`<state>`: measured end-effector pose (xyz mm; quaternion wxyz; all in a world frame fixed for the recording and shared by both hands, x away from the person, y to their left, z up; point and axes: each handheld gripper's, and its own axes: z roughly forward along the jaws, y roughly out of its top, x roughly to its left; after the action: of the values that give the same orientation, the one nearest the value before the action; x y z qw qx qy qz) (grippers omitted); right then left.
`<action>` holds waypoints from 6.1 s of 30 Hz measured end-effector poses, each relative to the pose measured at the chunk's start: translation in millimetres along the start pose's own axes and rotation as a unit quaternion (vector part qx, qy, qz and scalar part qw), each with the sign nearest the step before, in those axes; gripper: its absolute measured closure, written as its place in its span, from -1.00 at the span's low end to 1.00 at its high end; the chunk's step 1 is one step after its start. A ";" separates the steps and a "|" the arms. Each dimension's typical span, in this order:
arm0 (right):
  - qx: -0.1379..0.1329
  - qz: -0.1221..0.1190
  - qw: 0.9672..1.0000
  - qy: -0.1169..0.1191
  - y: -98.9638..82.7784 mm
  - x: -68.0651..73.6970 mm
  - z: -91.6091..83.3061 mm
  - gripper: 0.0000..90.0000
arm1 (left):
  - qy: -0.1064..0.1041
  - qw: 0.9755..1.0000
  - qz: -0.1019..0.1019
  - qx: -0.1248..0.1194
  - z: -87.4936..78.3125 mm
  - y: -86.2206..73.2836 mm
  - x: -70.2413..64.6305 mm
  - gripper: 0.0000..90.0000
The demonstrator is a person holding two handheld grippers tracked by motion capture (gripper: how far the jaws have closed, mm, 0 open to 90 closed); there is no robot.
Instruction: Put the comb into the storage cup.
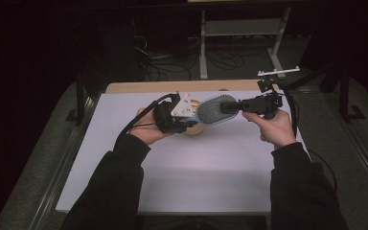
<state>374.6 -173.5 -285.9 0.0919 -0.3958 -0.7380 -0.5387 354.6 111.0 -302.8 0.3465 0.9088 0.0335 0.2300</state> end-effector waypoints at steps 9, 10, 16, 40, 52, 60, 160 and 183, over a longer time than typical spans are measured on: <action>0.007 -0.013 0.999 -0.033 16.0 21.3 -5.2 0.27 | 0.004 0.999 -0.027 -0.040 -3.3 -2.8 1.5 0.56; 0.007 -0.015 0.999 -0.035 17.6 22.7 -5.3 0.27 | 0.003 0.998 -0.035 -0.046 -3.8 -3.7 2.4 0.55; 0.005 -0.030 0.998 -0.046 27.9 34.7 -5.9 0.27 | -0.018 0.994 -0.076 -0.075 -9.5 -9.3 9.4 0.28; -0.020 -0.065 0.992 -0.104 61.8 54.7 -25.2 0.27 | -0.057 0.976 -0.152 -0.145 -32.3 -37.3 22.7 -0.64; -0.039 -0.071 0.987 -0.138 82.6 62.1 -46.6 0.27 | -0.061 0.967 -0.177 -0.170 -41.7 -50.8 27.6 -1.00; -0.052 -0.072 0.983 -0.161 93.4 63.8 -58.2 0.27 | -0.053 0.964 -0.194 -0.174 -47.3 -67.6 29.9 -1.00; 0.060 -0.033 0.973 -0.221 74.5 -34.9 74.0 0.26 | 0.060 0.917 -0.349 -0.184 -87.0 -273.8 -22.1 -0.96; 0.069 -0.026 0.973 -0.218 63.2 -45.9 95.4 0.12 | 0.053 0.920 -0.341 -0.186 -85.4 -270.3 -25.4 -0.99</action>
<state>476.2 -106.2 -304.5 -0.0581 -0.4771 -0.7855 -0.3900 320.9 362.7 -431.4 0.5642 0.7483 0.3160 0.1479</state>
